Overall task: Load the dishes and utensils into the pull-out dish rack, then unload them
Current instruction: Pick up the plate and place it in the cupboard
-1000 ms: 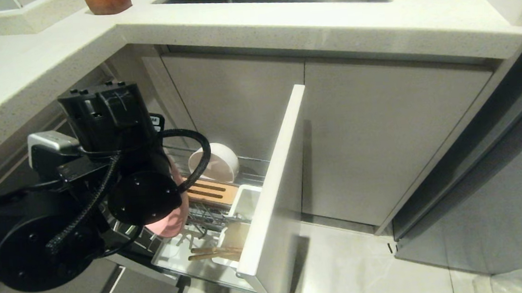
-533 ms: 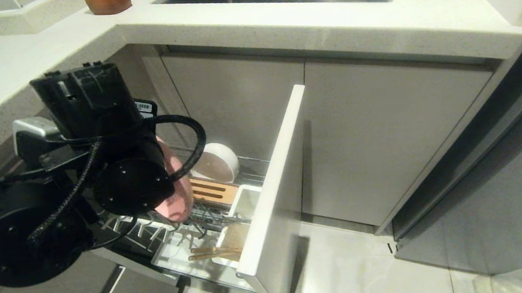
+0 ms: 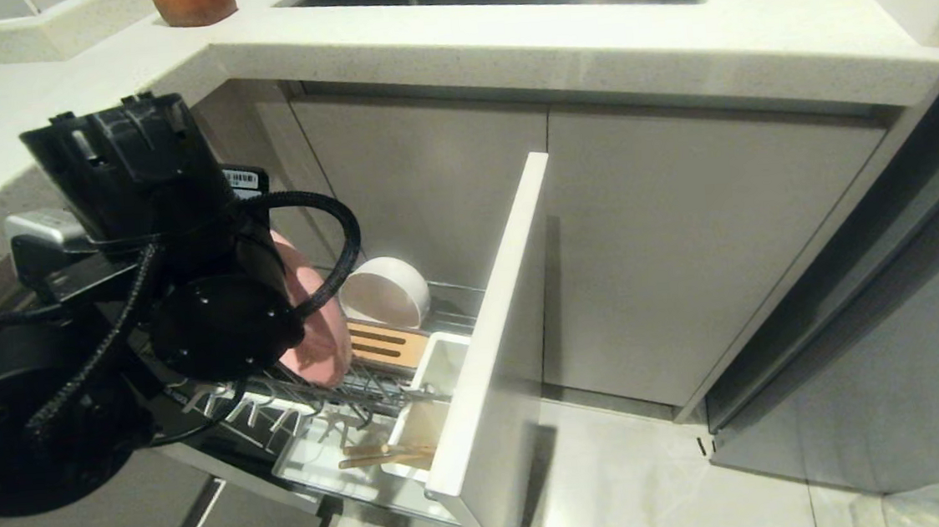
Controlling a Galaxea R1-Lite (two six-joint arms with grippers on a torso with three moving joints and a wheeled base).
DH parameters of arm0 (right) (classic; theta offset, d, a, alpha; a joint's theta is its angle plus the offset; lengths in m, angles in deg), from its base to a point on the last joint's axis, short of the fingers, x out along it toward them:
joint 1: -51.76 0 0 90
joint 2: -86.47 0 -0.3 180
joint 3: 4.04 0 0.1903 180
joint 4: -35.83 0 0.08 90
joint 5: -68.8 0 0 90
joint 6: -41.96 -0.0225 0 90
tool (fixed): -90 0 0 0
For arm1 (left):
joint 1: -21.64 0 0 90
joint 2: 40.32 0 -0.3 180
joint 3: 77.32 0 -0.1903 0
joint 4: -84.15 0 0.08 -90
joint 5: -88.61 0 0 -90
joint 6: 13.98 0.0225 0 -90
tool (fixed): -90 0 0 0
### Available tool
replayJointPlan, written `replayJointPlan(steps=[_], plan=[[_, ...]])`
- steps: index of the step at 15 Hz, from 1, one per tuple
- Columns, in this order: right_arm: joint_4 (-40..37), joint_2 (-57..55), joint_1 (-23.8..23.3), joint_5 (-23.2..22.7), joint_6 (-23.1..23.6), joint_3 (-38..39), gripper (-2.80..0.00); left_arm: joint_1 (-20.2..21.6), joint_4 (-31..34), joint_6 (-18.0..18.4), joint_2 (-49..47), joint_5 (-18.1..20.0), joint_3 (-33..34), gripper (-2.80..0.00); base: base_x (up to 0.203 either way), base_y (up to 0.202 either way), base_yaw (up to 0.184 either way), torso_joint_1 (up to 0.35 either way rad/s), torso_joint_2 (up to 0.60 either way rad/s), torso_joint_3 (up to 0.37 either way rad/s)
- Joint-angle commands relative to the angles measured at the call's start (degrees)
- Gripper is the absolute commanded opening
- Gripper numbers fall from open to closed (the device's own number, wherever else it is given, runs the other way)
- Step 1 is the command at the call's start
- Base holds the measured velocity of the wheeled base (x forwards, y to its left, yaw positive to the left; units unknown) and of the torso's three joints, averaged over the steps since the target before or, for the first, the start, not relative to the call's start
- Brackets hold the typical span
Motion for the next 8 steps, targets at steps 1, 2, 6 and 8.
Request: replayJointPlan(steps=[1,2,6,8], plan=[[0.03,-0.02,0.00,0.00,0.00,0.00,-2.80,0.06,-0.26,-1.83,-0.52,-0.39,1.03,-2.80,0.000,0.000,0.000,0.000,0.00,0.000],[-0.04,-0.02,0.00,0.03,0.00,0.00,-2.80,0.04,-0.33,-2.25,-0.68,-0.39,1.39,-2.80,0.000,0.000,0.000,0.000,0.00,0.000],[-0.04,-0.02,0.00,-0.01,0.00,0.00,-2.80,0.42,-0.73,-4.59,-1.11,-0.37,3.48,-2.80,0.000,0.000,0.000,0.000,0.00,0.000],[0.00,-0.02,0.00,0.04,0.00,0.00,-2.80,0.39,-0.77,-4.81,-1.44,-0.37,3.73,-2.80,0.000,0.000,0.000,0.000,0.00,0.000]])
